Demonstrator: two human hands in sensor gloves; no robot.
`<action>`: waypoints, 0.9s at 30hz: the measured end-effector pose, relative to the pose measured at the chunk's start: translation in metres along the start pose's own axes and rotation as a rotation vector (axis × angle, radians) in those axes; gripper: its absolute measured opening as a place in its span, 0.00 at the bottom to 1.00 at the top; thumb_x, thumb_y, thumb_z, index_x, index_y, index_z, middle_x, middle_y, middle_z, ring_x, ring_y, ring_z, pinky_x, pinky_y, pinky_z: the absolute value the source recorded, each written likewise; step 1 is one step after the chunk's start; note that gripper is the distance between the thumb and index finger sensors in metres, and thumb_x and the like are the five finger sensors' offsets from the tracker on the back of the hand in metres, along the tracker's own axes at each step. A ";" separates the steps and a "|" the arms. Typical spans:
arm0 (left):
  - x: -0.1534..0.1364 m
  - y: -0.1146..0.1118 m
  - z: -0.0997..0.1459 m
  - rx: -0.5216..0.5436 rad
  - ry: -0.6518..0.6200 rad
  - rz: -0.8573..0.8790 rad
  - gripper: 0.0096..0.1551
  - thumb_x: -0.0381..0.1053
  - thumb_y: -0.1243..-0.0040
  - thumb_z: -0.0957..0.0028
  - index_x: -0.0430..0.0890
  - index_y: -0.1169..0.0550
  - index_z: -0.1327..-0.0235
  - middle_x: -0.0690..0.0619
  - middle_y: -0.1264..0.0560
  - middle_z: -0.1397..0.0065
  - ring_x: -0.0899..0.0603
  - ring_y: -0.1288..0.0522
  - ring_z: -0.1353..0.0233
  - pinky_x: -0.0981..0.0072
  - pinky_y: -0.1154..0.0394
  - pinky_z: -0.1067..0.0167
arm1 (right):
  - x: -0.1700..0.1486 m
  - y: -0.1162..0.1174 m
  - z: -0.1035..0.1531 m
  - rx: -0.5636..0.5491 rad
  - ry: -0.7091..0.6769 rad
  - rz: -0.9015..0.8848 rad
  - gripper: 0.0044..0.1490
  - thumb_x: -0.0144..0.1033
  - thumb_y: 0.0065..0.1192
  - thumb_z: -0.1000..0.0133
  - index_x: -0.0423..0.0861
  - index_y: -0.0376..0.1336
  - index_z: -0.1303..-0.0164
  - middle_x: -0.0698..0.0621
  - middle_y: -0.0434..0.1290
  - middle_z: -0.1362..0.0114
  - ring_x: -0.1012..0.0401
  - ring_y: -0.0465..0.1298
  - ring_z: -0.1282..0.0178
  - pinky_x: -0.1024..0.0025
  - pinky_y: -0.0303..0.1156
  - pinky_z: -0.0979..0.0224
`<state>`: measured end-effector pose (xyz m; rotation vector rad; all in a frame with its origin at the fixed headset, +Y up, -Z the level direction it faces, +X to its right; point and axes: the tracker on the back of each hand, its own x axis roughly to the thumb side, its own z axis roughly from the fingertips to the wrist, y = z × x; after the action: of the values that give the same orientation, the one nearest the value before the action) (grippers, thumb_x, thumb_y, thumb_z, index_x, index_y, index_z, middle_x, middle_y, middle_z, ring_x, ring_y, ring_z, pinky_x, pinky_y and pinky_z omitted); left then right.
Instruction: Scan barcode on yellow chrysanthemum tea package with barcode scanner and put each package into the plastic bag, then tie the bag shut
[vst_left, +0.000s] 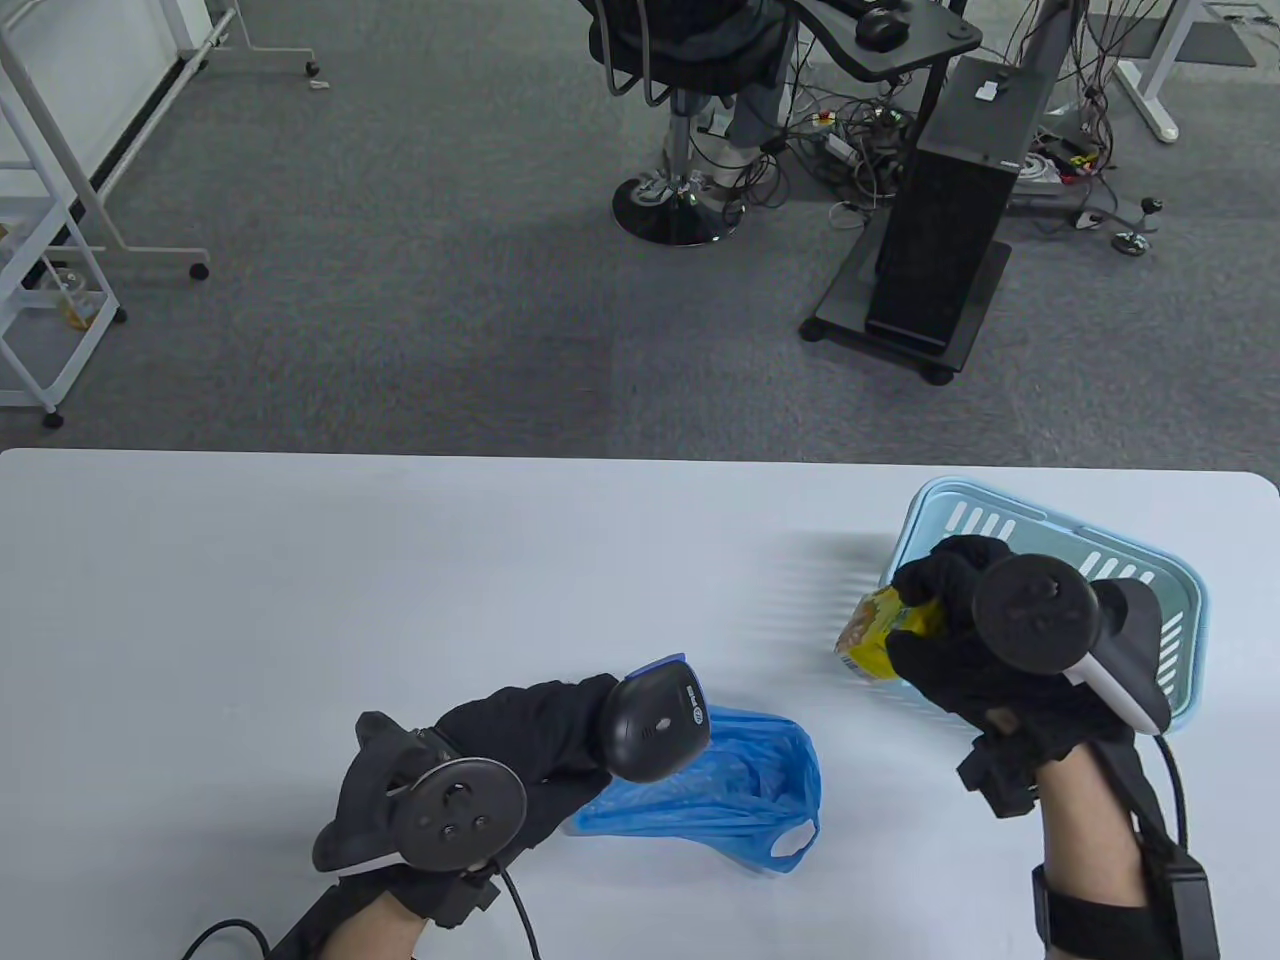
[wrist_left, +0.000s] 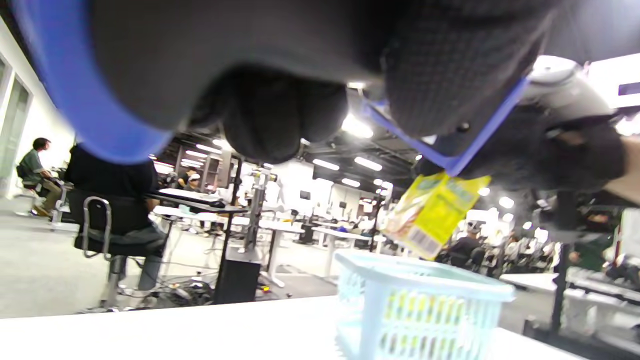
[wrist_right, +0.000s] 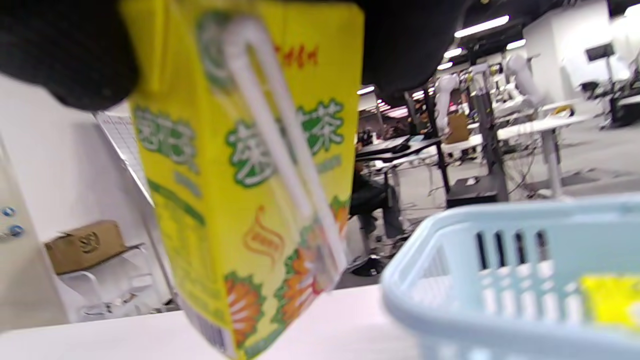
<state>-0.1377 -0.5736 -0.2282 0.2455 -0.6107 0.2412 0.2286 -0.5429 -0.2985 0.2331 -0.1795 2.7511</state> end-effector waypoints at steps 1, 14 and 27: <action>-0.002 -0.005 -0.002 -0.012 0.003 -0.008 0.34 0.62 0.29 0.49 0.57 0.26 0.29 0.51 0.18 0.34 0.45 0.13 0.41 0.54 0.16 0.51 | 0.001 0.007 0.003 -0.002 -0.007 -0.020 0.38 0.60 0.68 0.62 0.58 0.65 0.42 0.42 0.59 0.25 0.43 0.64 0.26 0.51 0.68 0.25; -0.014 -0.058 -0.021 -0.190 0.037 0.037 0.36 0.52 0.26 0.50 0.56 0.30 0.27 0.53 0.18 0.36 0.46 0.13 0.43 0.49 0.18 0.45 | 0.001 0.089 0.011 -0.018 -0.078 -0.211 0.37 0.60 0.69 0.62 0.57 0.64 0.43 0.40 0.59 0.25 0.42 0.65 0.27 0.53 0.71 0.28; -0.014 -0.087 -0.027 -0.219 0.041 0.106 0.35 0.52 0.28 0.49 0.51 0.29 0.29 0.53 0.20 0.38 0.49 0.14 0.47 0.50 0.19 0.46 | -0.011 0.095 0.012 -0.031 -0.042 -0.272 0.39 0.64 0.65 0.60 0.56 0.64 0.41 0.41 0.64 0.27 0.45 0.74 0.36 0.59 0.79 0.38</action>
<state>-0.1090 -0.6496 -0.2710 -0.0027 -0.6045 0.2790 0.2046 -0.6360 -0.2979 0.2843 -0.1868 2.4738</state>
